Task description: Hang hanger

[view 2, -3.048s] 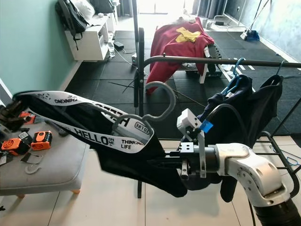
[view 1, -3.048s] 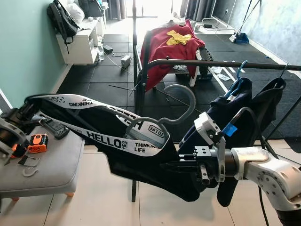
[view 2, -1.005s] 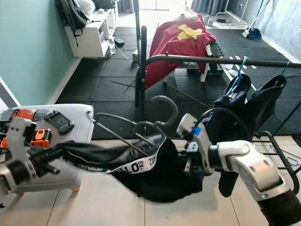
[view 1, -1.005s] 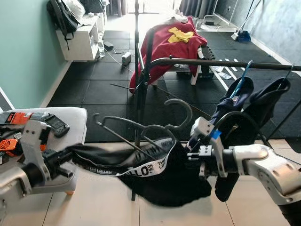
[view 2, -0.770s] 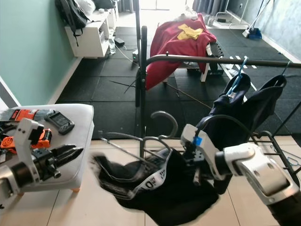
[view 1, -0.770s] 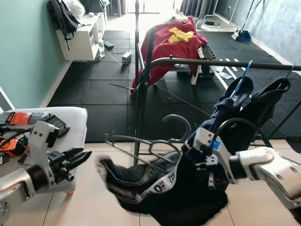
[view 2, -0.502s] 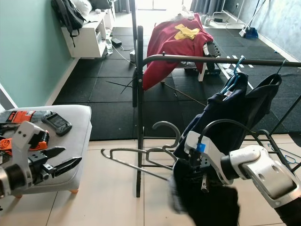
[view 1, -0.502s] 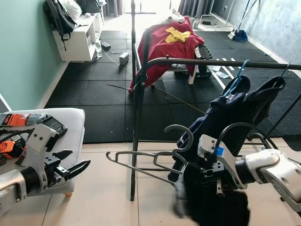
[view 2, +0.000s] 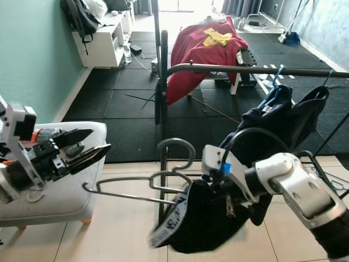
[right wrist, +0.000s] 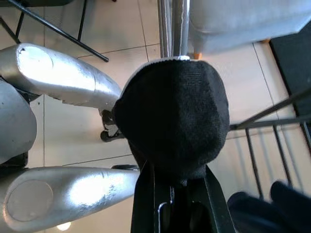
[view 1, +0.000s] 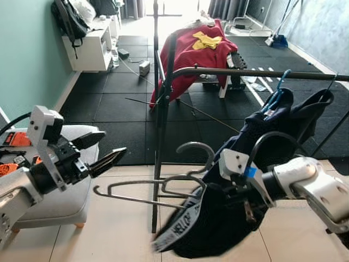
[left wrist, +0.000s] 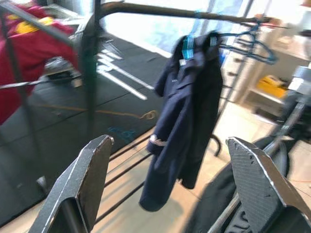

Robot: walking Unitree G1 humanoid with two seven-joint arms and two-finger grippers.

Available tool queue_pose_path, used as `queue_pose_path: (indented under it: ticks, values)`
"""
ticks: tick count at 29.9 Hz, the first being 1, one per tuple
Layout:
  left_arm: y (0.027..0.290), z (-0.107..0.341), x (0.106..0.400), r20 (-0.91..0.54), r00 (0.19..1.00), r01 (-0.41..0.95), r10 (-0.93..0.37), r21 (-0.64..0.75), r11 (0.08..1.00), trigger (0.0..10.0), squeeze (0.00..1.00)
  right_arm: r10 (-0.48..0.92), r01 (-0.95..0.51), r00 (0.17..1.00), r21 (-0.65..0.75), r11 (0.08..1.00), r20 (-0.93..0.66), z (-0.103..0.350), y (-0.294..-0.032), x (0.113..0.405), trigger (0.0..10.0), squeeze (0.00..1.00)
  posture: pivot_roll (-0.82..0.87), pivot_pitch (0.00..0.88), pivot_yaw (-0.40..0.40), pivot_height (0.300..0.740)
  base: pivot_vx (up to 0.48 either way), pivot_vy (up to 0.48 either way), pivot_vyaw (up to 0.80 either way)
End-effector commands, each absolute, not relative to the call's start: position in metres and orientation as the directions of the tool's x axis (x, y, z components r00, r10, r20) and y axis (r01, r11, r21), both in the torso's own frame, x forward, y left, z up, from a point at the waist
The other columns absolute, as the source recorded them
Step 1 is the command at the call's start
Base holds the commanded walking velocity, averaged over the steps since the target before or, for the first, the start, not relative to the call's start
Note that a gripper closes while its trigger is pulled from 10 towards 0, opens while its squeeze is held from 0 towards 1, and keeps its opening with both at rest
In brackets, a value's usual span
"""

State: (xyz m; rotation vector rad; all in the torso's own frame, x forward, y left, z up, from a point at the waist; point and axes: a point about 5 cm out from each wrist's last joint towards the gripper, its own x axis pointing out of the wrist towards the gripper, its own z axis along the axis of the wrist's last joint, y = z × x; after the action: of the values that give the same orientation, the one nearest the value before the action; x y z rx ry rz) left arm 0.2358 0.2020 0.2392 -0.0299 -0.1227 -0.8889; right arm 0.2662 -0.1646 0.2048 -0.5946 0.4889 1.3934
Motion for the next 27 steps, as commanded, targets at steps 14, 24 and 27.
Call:
queue_pose_path:
  ticks: [14,24,27]
  values:
    - [0.191,0.238,0.224,-0.017,0.508,0.856,-0.861,0.117,0.503,10.0,0.0,0.759,-0.991,0.078,-0.137,-0.015,-0.647,0.21,-0.152,0.27,10.0,0.0,-0.07,0.054,-0.003,0.74,0.0,0.0,0.0]
    - [0.161,0.241,0.213,-0.009,0.335,0.935,-0.942,0.122,0.332,10.0,0.0,0.755,-0.989,0.097,-0.148,0.0,-0.648,0.209,-0.147,0.277,10.0,0.0,-0.07,0.049,0.0,0.74,0.0,0.0,0.0]
    - [0.157,0.241,0.211,-0.014,0.314,0.943,-0.949,0.124,0.31,10.0,0.0,0.755,-0.988,0.107,-0.152,0.009,-0.647,0.209,-0.146,0.279,10.0,0.0,-0.07,0.049,0.0,0.74,0.0,0.0,0.0]
